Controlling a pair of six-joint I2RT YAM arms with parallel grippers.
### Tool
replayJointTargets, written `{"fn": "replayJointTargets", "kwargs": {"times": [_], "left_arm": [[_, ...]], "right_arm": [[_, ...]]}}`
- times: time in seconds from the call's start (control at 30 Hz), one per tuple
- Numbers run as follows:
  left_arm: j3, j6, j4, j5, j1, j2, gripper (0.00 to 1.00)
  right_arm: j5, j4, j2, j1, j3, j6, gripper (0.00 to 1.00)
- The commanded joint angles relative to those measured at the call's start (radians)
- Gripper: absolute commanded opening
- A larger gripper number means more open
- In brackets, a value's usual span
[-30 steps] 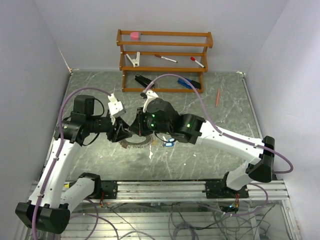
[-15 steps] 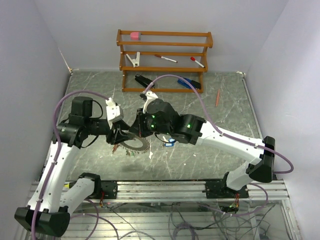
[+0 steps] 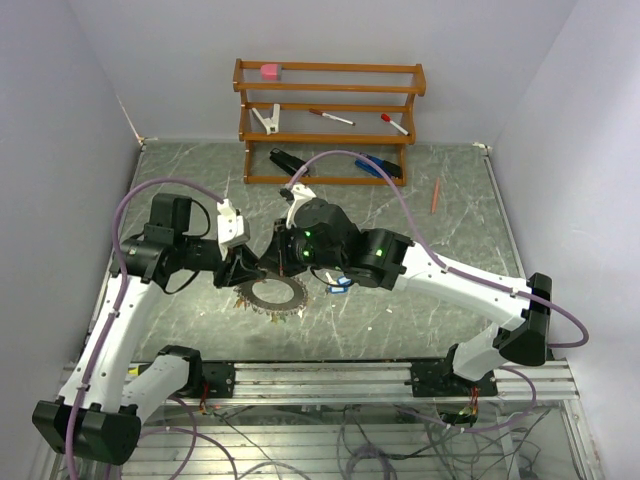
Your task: Put the keys on the keyring
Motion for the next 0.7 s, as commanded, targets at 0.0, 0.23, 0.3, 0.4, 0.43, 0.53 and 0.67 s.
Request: {"fn": "replayJointTargets", "kwargs": {"times": [0.0,0.23,0.3,0.4,0.43,0.53,0.67], "left_arm": [[-0.014,0.025,-0.052,0.038,0.003,-0.021,0.36],[-0.013,0.011,-0.039,0.051,0.003,-0.017,0.25],[-0.010,0.015,-0.045,0.057,0.003,-0.010,0.21],[-0.006,0.028,-0.060,0.064,0.003,-0.001,0.19],[-0.006,0.031,-0.062,0.066,0.003,0.000,0.17],[-0.003,0.044,-0.074,0.076,0.003,0.004,0.14],[0.001,0.059,-0.090,0.086,0.003,0.011,0.07]], "right_arm": [[0.023,0.070,-0.038,-0.003,0.032,0.008,0.00],[0.015,0.077,-0.036,-0.003,0.024,0.015,0.00],[0.016,0.077,-0.037,-0.003,0.022,0.015,0.00],[0.015,0.074,-0.037,-0.003,0.026,0.013,0.00],[0.015,0.076,-0.037,-0.002,0.026,0.010,0.00],[0.007,0.088,-0.039,-0.002,0.023,0.003,0.00],[-0.012,0.115,-0.050,-0.003,0.001,-0.011,0.00]]}}
